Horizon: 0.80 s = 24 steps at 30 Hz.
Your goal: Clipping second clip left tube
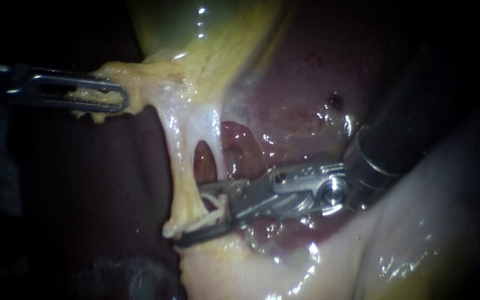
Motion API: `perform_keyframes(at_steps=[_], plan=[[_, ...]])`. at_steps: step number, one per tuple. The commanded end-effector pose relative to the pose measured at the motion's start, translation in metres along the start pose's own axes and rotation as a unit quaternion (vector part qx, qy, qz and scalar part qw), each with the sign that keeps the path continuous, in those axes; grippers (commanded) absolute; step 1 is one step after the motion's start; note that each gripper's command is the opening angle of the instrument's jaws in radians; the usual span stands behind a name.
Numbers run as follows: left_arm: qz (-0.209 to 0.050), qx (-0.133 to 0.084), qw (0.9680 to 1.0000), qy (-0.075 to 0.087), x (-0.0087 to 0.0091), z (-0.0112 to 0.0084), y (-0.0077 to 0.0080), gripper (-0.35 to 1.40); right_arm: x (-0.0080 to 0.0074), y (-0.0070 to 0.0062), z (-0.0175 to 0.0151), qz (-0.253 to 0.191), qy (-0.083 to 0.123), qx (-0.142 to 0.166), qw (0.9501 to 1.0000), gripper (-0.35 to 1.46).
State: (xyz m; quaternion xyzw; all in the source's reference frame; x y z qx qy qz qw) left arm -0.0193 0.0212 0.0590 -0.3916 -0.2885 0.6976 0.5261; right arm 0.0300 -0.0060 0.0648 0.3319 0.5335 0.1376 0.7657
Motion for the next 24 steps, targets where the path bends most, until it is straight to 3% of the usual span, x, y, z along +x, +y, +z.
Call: perform_keyframes(at_steps=[1, 14, 24], plan=[[0.000, 0.000, 1.0000, 0.000, 0.0000, 0.0000, 0.0000, -0.35, 0.0000, 0.0001, 0.0001, 0.004, 0.003, 0.004, 1.0000, 0.50], [0.000, 0.000, 1.0000, 0.000, 0.0000, 0.0000, 0.0000, -0.35, -0.0007, 0.0020, 0.0002, 0.053, 0.022, 0.034, 0.9977, 0.50], [0.000, 0.000, 1.0000, 0.000, 0.0000, 0.0001, 0.0000, -0.35, -0.0008, 0.0022, 0.0011, 0.077, 0.040, 0.070, 0.9938, 0.47]])
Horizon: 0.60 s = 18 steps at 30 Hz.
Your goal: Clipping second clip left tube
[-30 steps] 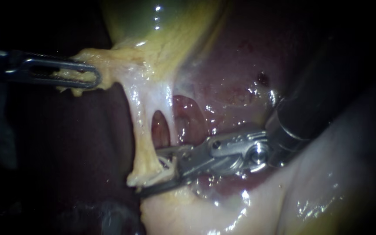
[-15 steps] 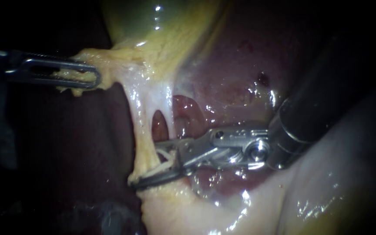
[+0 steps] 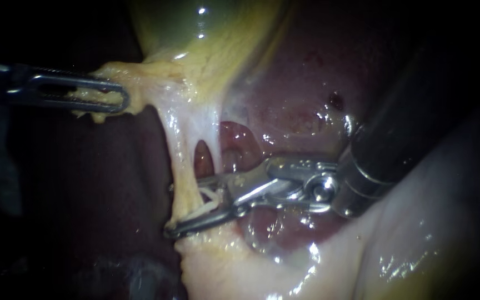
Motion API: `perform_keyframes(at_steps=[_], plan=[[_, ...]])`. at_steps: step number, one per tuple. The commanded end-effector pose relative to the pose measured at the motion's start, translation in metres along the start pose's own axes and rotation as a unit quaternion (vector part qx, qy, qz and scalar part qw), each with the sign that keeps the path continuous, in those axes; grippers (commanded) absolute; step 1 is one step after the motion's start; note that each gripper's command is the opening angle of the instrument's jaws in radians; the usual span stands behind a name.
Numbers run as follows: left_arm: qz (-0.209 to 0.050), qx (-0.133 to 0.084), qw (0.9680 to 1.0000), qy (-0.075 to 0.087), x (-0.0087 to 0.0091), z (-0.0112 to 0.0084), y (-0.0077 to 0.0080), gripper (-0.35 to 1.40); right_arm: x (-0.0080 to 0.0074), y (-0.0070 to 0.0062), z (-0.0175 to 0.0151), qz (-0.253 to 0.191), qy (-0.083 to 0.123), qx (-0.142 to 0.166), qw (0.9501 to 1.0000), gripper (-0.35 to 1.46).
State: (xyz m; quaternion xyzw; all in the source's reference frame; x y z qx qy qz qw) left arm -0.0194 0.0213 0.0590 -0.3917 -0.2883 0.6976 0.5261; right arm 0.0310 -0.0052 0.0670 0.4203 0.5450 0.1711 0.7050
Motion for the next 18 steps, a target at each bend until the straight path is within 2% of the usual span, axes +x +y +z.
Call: perform_keyframes(at_steps=[1, 18], plan=[[0.000, 0.000, 1.0000, 0.000, 0.0000, 0.0000, 0.0000, -0.35, 0.0000, 0.0000, 0.0002, 0.001, 0.000, -0.001, 1.0000, 0.47], [-0.001, 0.000, 1.0000, -0.001, 0.0001, 0.0002, 0.0001, -0.35, -0.0006, 0.0008, 0.0027, 0.011, 0.010, -0.002, 0.9999, 0.48]])
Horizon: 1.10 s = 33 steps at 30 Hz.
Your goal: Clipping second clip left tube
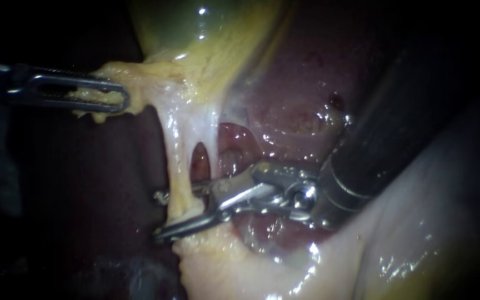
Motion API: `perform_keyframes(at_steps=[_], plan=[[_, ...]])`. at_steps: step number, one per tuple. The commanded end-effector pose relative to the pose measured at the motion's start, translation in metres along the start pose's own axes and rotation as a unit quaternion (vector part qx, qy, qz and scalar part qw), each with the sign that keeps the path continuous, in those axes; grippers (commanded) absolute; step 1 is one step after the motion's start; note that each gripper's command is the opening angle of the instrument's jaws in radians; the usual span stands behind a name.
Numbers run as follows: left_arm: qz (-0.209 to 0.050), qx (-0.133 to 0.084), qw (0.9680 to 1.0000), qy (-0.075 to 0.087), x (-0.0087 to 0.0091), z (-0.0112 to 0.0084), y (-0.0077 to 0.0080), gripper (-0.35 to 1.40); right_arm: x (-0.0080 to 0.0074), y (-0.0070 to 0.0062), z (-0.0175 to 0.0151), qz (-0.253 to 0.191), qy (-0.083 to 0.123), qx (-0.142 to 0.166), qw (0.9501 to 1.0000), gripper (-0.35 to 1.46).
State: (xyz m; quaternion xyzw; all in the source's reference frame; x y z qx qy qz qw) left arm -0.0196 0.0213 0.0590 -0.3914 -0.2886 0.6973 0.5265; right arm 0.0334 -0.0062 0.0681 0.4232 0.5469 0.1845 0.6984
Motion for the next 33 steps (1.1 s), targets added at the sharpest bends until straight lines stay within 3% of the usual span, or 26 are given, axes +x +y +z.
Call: perform_keyframes(at_steps=[1, 7, 19, 24, 33], plan=[[0.000, -0.001, 1.0000, 0.000, 0.0000, 0.0000, 0.0000, -0.35, -0.0003, 0.0000, 0.0002, 0.001, -0.001, 0.000, 1.0000, 0.48], [0.000, -0.001, 1.0000, 0.000, 0.0000, 0.0000, 0.0000, -0.35, -0.0011, 0.0000, 0.0011, 0.007, -0.002, 0.001, 1.0000, 0.48], [0.000, 0.000, 1.0000, 0.000, 0.0000, 0.0001, 0.0000, -0.35, -0.0011, -0.0003, 0.0014, 0.021, 0.008, 0.008, 0.9997, 0.49], [0.000, 0.000, 1.0000, 0.000, 0.0000, 0.0001, 0.0000, -0.35, -0.0007, -0.0013, 0.0015, 0.026, 0.017, 0.022, 0.9993, 0.49], [0.000, -0.001, 1.0000, 0.000, 0.0000, 0.0001, -0.0001, -0.35, 0.0017, -0.0038, 0.0016, 0.037, 0.044, 0.052, 0.9970, 0.49]])
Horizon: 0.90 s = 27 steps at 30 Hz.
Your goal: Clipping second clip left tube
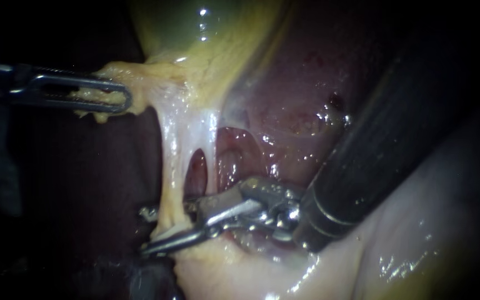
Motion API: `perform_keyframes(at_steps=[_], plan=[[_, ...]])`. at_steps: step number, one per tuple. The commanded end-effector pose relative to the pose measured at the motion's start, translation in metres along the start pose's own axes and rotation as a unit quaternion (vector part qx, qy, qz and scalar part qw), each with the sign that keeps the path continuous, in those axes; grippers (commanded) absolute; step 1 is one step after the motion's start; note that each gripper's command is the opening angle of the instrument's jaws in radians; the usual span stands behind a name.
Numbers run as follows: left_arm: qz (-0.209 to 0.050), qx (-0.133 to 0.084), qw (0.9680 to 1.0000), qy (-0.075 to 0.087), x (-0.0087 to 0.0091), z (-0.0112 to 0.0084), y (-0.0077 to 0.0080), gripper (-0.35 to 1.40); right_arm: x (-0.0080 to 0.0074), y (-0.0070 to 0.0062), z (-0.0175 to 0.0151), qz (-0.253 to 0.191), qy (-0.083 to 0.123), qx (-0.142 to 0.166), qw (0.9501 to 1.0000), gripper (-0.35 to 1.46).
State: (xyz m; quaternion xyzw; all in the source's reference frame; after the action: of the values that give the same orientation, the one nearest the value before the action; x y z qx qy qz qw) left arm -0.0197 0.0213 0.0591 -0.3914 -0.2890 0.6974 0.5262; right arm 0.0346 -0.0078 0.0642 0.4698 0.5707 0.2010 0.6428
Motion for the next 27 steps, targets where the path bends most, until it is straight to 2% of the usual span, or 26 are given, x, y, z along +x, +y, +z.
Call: perform_keyframes(at_steps=[1, 15, 24, 27], plan=[[0.000, 0.000, 1.0000, 0.000, 0.0000, 0.0000, 0.0000, -0.35, 0.0003, -0.0003, 0.0000, 0.000, 0.002, 0.003, 1.0000, 0.49], [0.000, 0.000, 1.0000, 0.000, 0.0000, -0.0001, 0.0000, -0.35, 0.0020, -0.0030, 0.0010, 0.002, 0.010, 0.016, 0.9998, 0.48], [0.000, 0.000, 1.0000, 0.000, 0.0000, -0.0001, 0.0000, -0.35, 0.0025, -0.0034, 0.0010, 0.004, 0.014, 0.019, 0.9997, 0.46], [0.000, 0.000, 1.0000, 0.000, 0.0000, -0.0001, 0.0000, -0.35, 0.0024, -0.0034, 0.0007, 0.004, 0.013, 0.019, 0.9997, 0.40]])
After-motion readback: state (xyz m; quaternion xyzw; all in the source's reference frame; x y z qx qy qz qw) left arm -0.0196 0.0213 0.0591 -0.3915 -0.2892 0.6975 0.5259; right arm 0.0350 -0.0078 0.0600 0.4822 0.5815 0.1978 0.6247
